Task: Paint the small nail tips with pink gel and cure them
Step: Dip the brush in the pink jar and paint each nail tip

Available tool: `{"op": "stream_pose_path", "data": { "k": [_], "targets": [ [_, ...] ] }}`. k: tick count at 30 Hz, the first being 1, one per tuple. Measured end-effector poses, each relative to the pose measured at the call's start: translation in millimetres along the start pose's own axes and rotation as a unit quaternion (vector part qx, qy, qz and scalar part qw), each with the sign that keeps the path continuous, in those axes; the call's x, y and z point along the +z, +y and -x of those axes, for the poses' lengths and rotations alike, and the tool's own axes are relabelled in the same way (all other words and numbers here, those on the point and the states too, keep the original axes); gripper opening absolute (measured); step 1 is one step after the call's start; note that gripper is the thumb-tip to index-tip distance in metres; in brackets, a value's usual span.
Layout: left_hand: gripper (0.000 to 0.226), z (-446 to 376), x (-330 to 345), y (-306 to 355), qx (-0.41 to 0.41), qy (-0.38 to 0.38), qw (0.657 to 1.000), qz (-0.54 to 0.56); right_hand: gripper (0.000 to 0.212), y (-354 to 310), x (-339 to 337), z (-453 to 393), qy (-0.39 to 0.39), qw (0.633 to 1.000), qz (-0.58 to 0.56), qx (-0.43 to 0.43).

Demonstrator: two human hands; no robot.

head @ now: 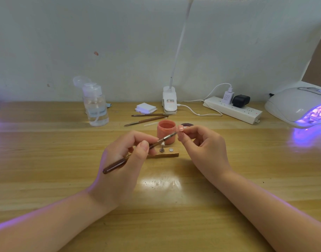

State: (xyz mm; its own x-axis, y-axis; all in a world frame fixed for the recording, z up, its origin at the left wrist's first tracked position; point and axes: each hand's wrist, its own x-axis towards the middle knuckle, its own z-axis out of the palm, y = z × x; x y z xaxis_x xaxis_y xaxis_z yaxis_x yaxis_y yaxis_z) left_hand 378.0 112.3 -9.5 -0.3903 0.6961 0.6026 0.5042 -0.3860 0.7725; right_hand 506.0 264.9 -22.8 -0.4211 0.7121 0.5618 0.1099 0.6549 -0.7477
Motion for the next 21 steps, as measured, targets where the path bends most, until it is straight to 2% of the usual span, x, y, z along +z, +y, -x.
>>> {"op": "stream_pose_path", "data": {
  "k": [4,9,14,18,21],
  "targets": [
    [0.017,-4.2,1.9,-2.0,-0.03,0.05,0.998,0.027,0.006,1.1,1.1,-0.5,0.012,1.0,-0.015,0.0],
    [0.024,-8.1,0.7,-9.6,-0.061,0.098,0.992,0.048,0.007,0.7,-0.1,-0.2,0.016,0.999,0.001,-0.033],
    [0.026,-16.1,-2.0,-21.9,-0.131,0.151,0.976,0.083,0.009,-2.4,0.8,0.4,0.012,0.999,-0.003,-0.041],
    [0.026,-19.8,-5.0,-31.1,-0.172,0.173,0.964,0.101,0.007,-0.6,2.5,0.9,-0.011,1.0,-0.011,-0.015],
    [0.025,-21.2,-4.2,-35.1,-0.188,0.176,0.961,0.097,0.011,1.9,3.4,-0.1,-0.05,0.998,0.037,0.021]
  ]
}}
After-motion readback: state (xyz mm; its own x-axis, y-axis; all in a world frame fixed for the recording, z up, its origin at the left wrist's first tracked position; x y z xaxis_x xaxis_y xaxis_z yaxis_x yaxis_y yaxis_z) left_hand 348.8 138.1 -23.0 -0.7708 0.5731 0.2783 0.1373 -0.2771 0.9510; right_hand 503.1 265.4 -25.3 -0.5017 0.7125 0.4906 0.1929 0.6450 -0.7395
